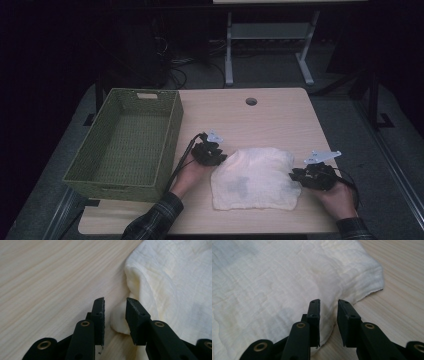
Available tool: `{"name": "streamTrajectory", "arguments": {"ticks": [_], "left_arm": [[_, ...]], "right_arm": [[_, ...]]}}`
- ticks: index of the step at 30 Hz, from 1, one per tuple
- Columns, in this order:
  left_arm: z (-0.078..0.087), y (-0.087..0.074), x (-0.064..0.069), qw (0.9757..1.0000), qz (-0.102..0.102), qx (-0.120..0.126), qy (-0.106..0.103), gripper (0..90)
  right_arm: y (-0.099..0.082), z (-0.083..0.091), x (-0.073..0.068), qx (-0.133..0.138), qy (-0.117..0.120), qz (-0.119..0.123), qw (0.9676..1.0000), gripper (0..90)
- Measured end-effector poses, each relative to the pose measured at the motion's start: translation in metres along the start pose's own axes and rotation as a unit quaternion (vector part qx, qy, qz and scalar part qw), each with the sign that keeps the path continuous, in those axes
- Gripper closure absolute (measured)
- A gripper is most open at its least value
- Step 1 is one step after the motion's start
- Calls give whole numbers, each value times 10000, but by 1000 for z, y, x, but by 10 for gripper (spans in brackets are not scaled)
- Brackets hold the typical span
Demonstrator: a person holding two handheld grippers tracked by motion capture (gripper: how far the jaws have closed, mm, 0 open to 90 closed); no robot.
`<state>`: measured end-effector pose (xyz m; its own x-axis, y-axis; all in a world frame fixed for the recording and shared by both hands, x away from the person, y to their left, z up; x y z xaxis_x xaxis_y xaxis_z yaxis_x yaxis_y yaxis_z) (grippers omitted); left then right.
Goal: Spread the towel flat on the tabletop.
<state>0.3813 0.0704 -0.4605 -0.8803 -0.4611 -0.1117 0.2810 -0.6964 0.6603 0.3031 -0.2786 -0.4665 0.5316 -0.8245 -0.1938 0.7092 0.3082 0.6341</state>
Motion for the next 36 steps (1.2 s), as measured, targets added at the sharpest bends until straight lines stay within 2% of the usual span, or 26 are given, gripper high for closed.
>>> {"name": "streamTrajectory", "arguments": {"ticks": [2, 4, 5, 9, 13, 16, 23, 25, 32, 36], "left_arm": [[-4, 0, 1, 10000, -27, -62, -55, 720], [-5, 0, 2, 9998, -79, -133, -104, 846], [-5, 1, 2, 9998, -87, -141, -112, 868], [3, 6, -2, 10000, -25, -33, -26, 878], [11, 11, -11, 9998, 80, 81, 176, 879], [15, 12, -18, 9994, 91, 79, 328, 879], [22, 14, -38, 9975, 350, 153, 599, 879], [23, 16, -45, 9966, 425, 165, 693, 879], [14, 23, -63, 9928, 496, 106, 1084, 879], [5, 20, -66, 9931, 621, 119, 983, 877]], "right_arm": [[0, 0, 0, -18, -9, -1, 10000, 719], [0, 0, 0, 8, -4, 12, 10000, 721], [0, 0, 0, 3, -5, 16, 10000, 721], [0, 0, -1, 2, 16, -14, 10000, 725], [-1, -2, -1, -71, 9, 69, 10000, 725], [-1, -6, -3, -150, -32, 137, 9998, 730], [-1, -6, -2, -150, -33, 156, 9998, 732], [-1, -6, -2, -152, -33, 160, 9998, 732], [-1, -6, -2, -154, -31, 168, 9997, 732], [0, -4, -2, -157, -1, 125, 9998, 717]]}}
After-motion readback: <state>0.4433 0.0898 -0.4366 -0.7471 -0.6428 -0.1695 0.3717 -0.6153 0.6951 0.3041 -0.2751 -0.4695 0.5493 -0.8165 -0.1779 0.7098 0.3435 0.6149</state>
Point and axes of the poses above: each handheld gripper's, and its own axes: z roughly backward along the jaws, y roughly out of its top, x roughly to its right, the point moved 1 cm from there along -z, roughly forward along the jaws, and after that the axes turned 13 degrees about -z, right-handed, at the moved point
